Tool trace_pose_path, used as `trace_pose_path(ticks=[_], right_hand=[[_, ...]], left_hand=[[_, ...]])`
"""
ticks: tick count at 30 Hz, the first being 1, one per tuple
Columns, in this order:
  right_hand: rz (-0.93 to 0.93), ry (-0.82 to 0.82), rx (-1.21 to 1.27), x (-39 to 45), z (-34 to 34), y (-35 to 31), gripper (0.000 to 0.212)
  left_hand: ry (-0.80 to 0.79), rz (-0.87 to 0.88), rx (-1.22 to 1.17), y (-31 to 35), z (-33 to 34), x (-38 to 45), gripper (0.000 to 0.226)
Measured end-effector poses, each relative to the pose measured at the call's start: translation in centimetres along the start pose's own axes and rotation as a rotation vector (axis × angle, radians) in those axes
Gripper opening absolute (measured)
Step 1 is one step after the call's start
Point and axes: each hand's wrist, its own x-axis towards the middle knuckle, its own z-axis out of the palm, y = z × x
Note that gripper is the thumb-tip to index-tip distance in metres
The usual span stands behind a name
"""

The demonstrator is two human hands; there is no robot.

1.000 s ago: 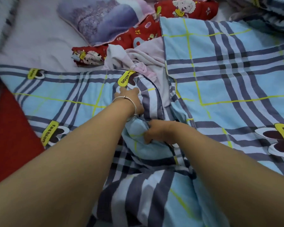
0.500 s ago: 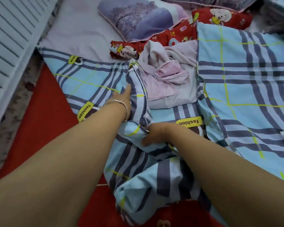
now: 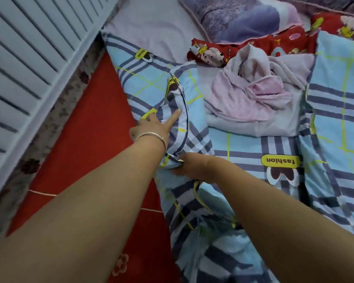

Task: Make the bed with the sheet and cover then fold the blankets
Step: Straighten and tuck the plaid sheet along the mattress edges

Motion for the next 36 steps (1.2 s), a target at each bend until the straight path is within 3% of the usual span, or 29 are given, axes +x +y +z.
trace_pose_path(ticks=[2, 9, 13, 18, 27, 36], right_hand=[[-0.027, -0.068, 0.031, 1.5, 0.8, -0.3, 0.036], [-0.048, -0.079, 0.19, 3.6, 4.9, -0.1, 0.03], [-0.01, -0.079, 0.318, 5.8, 7.8, -1.3, 0.009], [0.019, -0.113, 0.366, 8.1, 11.7, -4.3, 0.031], [0.064, -0.211, 0.488, 12.1, 18.4, -10.0, 0.035], [0.056, -0.305, 0.45, 13.6, 25.7, -14.2, 0.037]], left_hand=[[-0.05, -0.068, 0.042, -0.9, 0.7, 0.1, 0.091], [-0.118, -0.138, 0.062, -3.0, 3.6, -0.8, 0.089], [-0.134, -0.137, 0.083, -5.4, 5.3, -0.7, 0.084], [-0.14, -0.119, 0.133, -9.7, 7.7, -1.1, 0.075], [-0.18, -0.176, 0.122, -17.9, 11.1, -2.2, 0.08], [-0.184, -0.268, 0.046, -25.4, 16.0, -6.0, 0.077]])
